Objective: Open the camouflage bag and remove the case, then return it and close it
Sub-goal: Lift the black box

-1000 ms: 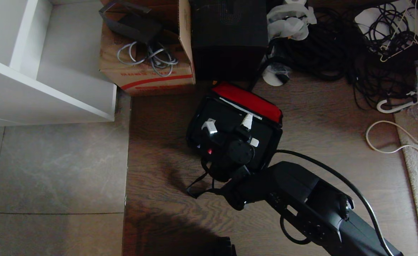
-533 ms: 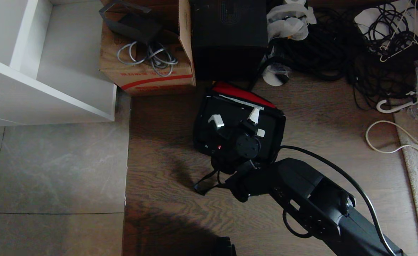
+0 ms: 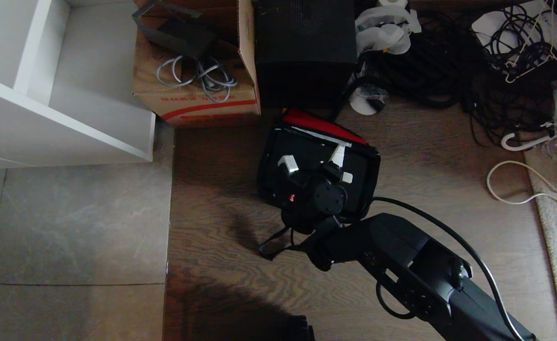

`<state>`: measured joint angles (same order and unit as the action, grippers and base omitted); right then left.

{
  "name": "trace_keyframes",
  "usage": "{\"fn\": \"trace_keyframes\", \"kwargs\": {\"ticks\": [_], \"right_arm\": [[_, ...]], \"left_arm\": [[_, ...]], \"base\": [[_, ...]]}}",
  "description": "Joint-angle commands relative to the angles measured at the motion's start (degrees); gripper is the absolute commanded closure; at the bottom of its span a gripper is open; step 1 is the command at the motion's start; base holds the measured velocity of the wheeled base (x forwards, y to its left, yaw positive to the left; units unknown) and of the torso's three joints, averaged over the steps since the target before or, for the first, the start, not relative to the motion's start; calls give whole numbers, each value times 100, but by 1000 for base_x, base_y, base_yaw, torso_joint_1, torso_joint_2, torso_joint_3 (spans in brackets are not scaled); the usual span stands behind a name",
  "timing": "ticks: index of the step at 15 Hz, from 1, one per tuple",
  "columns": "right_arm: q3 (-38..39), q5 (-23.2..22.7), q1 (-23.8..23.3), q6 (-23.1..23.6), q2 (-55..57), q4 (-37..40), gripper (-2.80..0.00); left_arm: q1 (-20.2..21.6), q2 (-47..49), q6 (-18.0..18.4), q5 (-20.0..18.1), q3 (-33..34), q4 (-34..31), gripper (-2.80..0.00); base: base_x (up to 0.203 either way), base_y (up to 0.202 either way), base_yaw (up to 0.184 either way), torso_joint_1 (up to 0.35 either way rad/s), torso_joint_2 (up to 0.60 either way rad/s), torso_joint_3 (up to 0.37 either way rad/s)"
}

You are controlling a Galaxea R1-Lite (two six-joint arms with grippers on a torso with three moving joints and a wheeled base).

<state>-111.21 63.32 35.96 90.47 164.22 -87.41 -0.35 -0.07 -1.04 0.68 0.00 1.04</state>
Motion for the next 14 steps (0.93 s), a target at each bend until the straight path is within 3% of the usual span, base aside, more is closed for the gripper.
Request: {"fn": "trace_keyframes", "kwargs": {"ticks": [1,10,14], "right_arm": [[27,67,22,65,143,-26,0],[129,128,377,49,152,-26,0],[716,436,705,-12,-173,-26,0]], "left_arm": [[0,-1,-2,2,53,2,0],[0,-1,-2,2,53,2,0],[0,-1,-2,2,53,2,0]], "base": [[0,0,0,0,0,0],[0,0,0,0,0,0],[0,0,0,0,0,0]]}}
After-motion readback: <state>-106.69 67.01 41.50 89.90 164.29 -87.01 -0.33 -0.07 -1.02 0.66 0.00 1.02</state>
